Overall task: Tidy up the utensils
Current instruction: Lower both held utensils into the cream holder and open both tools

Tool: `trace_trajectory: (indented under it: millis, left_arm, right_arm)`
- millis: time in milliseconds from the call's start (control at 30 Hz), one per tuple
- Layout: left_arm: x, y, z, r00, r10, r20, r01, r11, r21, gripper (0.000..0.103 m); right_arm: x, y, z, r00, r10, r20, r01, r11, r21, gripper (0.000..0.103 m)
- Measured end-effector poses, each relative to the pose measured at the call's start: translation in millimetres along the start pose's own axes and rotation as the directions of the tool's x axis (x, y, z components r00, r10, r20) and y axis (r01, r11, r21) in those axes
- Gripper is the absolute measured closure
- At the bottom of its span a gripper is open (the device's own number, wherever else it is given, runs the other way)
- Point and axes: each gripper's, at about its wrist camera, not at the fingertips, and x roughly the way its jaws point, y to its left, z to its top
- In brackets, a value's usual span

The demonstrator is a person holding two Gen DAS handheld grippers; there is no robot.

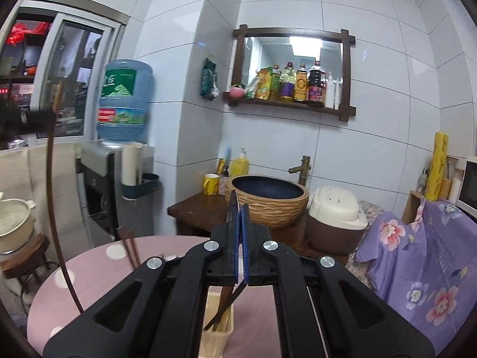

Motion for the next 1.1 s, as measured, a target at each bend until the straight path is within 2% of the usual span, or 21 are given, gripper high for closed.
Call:
trace_trajectory:
  millis: [100,200,367,700,1100]
  left_arm:
    - [18,-17,0,0.999,0.027,0.036,-0.028,0.999,0.029,0.096]
    - [36,-26,-13,0.997,0.054,0.054,-0.057,0.997,0.056,0.096]
    - [55,-19,-40,0.996,0.064,0.068,-0.066,0.997,0.029,0.096]
    - [61,0,-89,0.998,0.033,-0.058,-0.034,0.999,-0.007,0.096]
    - [62,6,-138,0.982,-0.011,-0.187,0.009,1.000,-0.012,0.096]
  right_arm:
    - [20,6,-2,0.999,-0.036,0.000,0.036,0.999,-0.019,0.101]
    - [35,14,-14,0.998,-0.068,0.005,0.068,0.996,-0.056,0.101]
    - [45,22,-41,0.996,-0.092,0.015,0.093,0.991,-0.098,0.101]
    - [30,21,-88,0.999,-0.040,-0.029,0.037,0.995,-0.098,0.101]
    - [16,24,-126,0.993,0.011,-0.114,-0.023,0.994,-0.107,0.101]
